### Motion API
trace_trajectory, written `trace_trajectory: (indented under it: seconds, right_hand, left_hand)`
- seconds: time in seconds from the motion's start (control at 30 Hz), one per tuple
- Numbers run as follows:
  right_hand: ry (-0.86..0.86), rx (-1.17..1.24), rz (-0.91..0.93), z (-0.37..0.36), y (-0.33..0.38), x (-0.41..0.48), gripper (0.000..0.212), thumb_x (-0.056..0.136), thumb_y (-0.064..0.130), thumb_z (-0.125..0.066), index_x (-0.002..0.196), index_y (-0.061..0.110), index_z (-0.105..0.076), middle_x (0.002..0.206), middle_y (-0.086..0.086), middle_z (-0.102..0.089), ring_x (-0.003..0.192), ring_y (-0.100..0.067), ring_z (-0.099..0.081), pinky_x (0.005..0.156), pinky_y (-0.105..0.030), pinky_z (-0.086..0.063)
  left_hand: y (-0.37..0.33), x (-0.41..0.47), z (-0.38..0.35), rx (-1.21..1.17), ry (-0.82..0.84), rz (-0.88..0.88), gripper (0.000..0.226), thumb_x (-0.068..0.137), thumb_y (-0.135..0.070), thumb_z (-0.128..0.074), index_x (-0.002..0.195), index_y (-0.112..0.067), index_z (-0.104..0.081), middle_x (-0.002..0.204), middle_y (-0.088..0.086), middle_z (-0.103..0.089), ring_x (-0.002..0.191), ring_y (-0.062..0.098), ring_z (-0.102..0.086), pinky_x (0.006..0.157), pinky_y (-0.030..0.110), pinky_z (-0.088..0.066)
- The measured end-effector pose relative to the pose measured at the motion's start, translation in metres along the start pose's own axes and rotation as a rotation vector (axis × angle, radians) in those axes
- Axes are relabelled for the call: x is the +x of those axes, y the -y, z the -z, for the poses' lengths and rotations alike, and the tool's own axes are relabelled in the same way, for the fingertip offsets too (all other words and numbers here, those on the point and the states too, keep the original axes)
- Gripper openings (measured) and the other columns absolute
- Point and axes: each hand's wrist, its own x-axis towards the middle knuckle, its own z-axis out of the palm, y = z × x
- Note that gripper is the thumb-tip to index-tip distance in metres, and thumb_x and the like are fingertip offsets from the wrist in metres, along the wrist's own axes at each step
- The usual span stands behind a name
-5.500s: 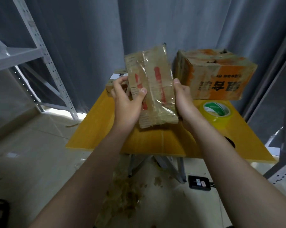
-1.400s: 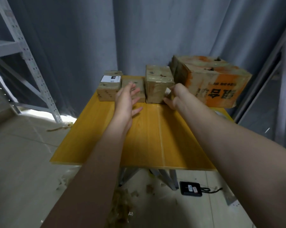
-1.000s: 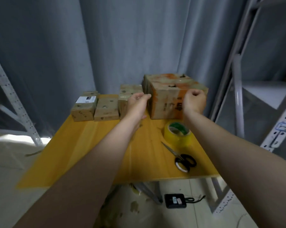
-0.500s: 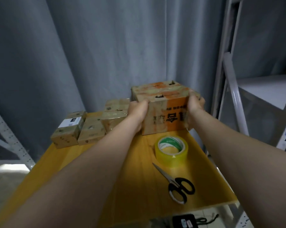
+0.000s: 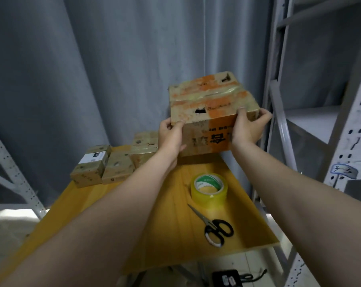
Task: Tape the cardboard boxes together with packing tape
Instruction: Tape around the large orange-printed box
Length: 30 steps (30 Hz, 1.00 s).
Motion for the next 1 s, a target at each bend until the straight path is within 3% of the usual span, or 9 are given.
trace_trajectory:
  seconds: [0.2,0.33,0.53,0.63,0.7,0.73,0.87,0.93,1.0]
  right_hand:
    - [0.039,0.106,0.029,0.005,0.080,-0.064,0.034,0.088,0.040,-0.067,0.111,0.038,-0.042,0.106,0.012,-0.056,0.121,-0.029,-0.052,0.106,-0.056,-0.047]
    - [0.089,0.109,-0.016,0.009,0.118,-0.129,0.034,0.086,0.037,-0.065,0.110,0.038,-0.040,0.111,0.004,-0.056,0.119,-0.026,-0.044,0.104,-0.054,-0.045]
    - [0.218,0.062,-0.142,0.018,0.124,-0.230,0.034,0.086,0.037,-0.064,0.110,0.035,-0.039,0.111,0.005,-0.055,0.122,-0.026,-0.042,0.106,-0.054,-0.043]
    - [0.243,0.026,-0.208,0.032,0.106,-0.278,0.036,0.089,0.035,-0.066,0.112,0.028,-0.039,0.120,0.000,-0.054,0.119,-0.027,-0.039,0.093,-0.047,-0.045]
    - [0.260,0.009,-0.254,0.046,0.093,-0.305,0.038,0.090,0.033,-0.068,0.113,0.024,-0.038,0.124,-0.003,-0.049,0.120,-0.029,-0.039,0.079,-0.039,-0.038]
    - [0.260,-0.012,-0.280,0.051,0.085,-0.314,0.040,0.090,0.032,-0.069,0.113,0.022,-0.038,0.127,-0.004,-0.048,0.122,-0.031,-0.040,0.078,-0.039,-0.037]
    - [0.273,-0.159,-0.372,0.067,0.051,-0.330,0.052,0.087,0.035,-0.071,0.123,0.010,-0.044,0.137,-0.012,-0.053,0.130,-0.041,-0.047,0.097,-0.046,-0.049]
    - [0.300,-0.250,-0.420,0.074,0.042,-0.329,0.067,0.090,0.041,-0.070,0.138,0.004,-0.043,0.144,-0.016,-0.053,0.135,-0.044,-0.047,0.107,-0.052,-0.047]
    - [0.350,-0.351,-0.378,0.078,0.036,-0.324,0.066,0.093,0.043,-0.067,0.140,0.004,-0.043,0.147,-0.016,-0.051,0.136,-0.044,-0.046,0.108,-0.053,-0.046]
  left_hand:
    - [-0.073,-0.049,0.040,0.075,-0.041,-0.101,0.042,0.103,-0.033,-0.061,0.142,-0.024,-0.047,0.147,0.003,-0.051,0.127,0.024,-0.056,0.096,0.051,-0.059]
    - [-0.111,-0.095,0.088,0.101,-0.133,-0.100,0.035,0.101,-0.036,-0.065,0.127,-0.021,-0.048,0.123,0.003,-0.059,0.102,0.019,-0.063,0.081,0.054,-0.064]
    - [-0.122,-0.163,0.172,0.175,-0.365,-0.141,0.030,0.098,-0.031,-0.066,0.113,-0.018,-0.043,0.111,0.004,-0.054,0.093,0.022,-0.061,0.070,0.056,-0.065]
    - [-0.110,-0.188,0.209,0.231,-0.469,-0.097,0.035,0.095,-0.022,-0.065,0.121,-0.009,-0.045,0.126,0.014,-0.051,0.104,0.034,-0.060,0.084,0.061,-0.060]
    - [-0.099,-0.203,0.229,0.250,-0.506,-0.056,0.036,0.092,-0.017,-0.065,0.122,-0.007,-0.050,0.128,0.018,-0.054,0.104,0.036,-0.061,0.087,0.061,-0.058]
    - [-0.092,-0.211,0.237,0.251,-0.519,-0.034,0.036,0.091,-0.016,-0.065,0.121,-0.007,-0.050,0.126,0.018,-0.055,0.103,0.036,-0.062,0.087,0.061,-0.059]
    - [-0.059,-0.232,0.264,0.335,-0.511,0.058,0.035,0.089,-0.017,-0.063,0.119,-0.001,-0.056,0.126,0.019,-0.057,0.103,0.035,-0.063,0.089,0.058,-0.059]
    - [-0.042,-0.237,0.274,0.388,-0.491,0.073,0.030,0.088,-0.019,-0.064,0.109,0.003,-0.065,0.121,0.020,-0.063,0.099,0.035,-0.067,0.083,0.057,-0.062]
    - [-0.030,-0.238,0.280,0.408,-0.479,0.054,0.030,0.090,-0.023,-0.068,0.100,0.005,-0.068,0.112,0.019,-0.067,0.093,0.035,-0.069,0.076,0.057,-0.063]
